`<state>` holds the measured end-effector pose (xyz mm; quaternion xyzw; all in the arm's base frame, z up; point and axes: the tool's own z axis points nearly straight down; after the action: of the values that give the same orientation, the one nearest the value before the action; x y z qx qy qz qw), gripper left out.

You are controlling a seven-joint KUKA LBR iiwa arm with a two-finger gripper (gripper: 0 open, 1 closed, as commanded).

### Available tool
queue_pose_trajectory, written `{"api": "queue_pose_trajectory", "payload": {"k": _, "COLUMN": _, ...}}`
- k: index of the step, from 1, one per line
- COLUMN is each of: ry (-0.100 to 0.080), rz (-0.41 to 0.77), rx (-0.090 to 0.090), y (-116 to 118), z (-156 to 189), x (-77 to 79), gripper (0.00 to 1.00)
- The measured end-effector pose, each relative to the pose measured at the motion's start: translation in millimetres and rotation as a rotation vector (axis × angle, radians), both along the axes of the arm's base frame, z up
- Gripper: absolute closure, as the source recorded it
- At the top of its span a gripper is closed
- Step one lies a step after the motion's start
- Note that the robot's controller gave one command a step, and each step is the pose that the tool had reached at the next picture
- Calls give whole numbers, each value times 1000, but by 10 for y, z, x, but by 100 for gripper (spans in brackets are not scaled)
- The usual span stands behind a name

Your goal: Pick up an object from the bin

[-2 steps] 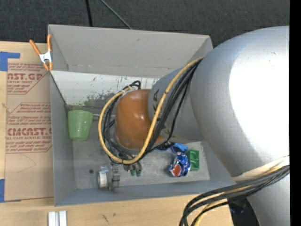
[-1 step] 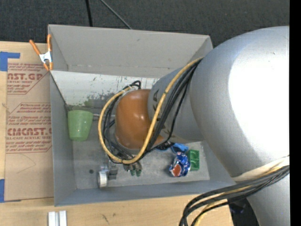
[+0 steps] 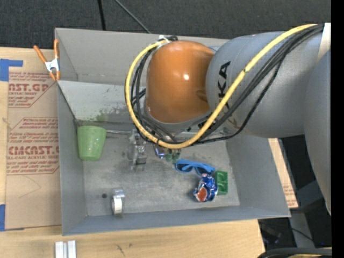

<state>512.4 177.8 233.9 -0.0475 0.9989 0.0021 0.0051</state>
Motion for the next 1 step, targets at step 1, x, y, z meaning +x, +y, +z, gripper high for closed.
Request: {"api": "queue_pose_trajectory", "payload": {"k": 1, "ry": 8, "rz": 0, "rx": -3, "y": -7, "z": -47, "x": -17, "gripper": 0}}
